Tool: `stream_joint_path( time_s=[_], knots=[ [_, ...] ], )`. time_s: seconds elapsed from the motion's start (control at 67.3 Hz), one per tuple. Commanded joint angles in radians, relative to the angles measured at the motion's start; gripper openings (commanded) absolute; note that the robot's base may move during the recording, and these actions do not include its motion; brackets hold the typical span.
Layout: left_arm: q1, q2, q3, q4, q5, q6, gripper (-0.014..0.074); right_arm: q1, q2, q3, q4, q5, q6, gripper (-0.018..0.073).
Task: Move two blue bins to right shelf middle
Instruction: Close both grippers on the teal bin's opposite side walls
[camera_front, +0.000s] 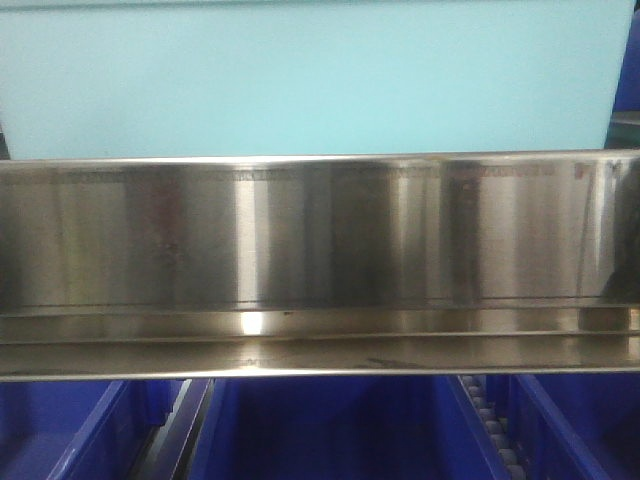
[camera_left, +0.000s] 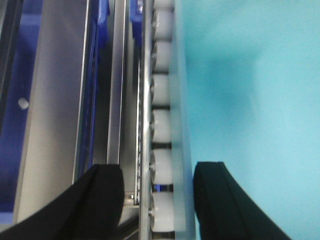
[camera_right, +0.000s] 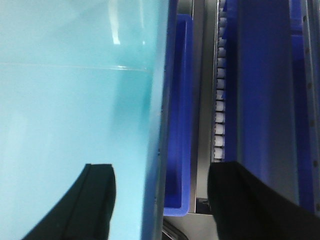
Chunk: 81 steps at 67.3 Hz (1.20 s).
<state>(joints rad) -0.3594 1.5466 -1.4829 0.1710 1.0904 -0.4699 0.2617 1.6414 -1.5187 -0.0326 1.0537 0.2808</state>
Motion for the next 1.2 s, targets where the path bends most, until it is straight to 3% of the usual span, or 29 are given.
stream_joint_path(
  time_s=[0.0,0.669,0.936,1.189],
  knots=[
    [-0.007,0.006,-0.005,-0.011,0.03,-0.002,0.0213,0.0,0.001,-0.008,0.003,0.001,0.0,0.0296],
    [-0.007,0.034,-0.005,-0.026,0.018,-0.002,0.0209,0.0,-0.001,-0.008,0.007,0.092,0.0,0.0296],
    [-0.007,0.047,-0.005,-0.035,0.02,-0.002,0.0209,0.002,-0.039,-0.012,0.013,0.084,0.0,0.0202],
    [-0.007,0.047,-0.005,-0.035,0.02,-0.002,0.0209,0.002,-0.024,-0.012,0.019,0.09,0.0,0.0197]
  ],
)
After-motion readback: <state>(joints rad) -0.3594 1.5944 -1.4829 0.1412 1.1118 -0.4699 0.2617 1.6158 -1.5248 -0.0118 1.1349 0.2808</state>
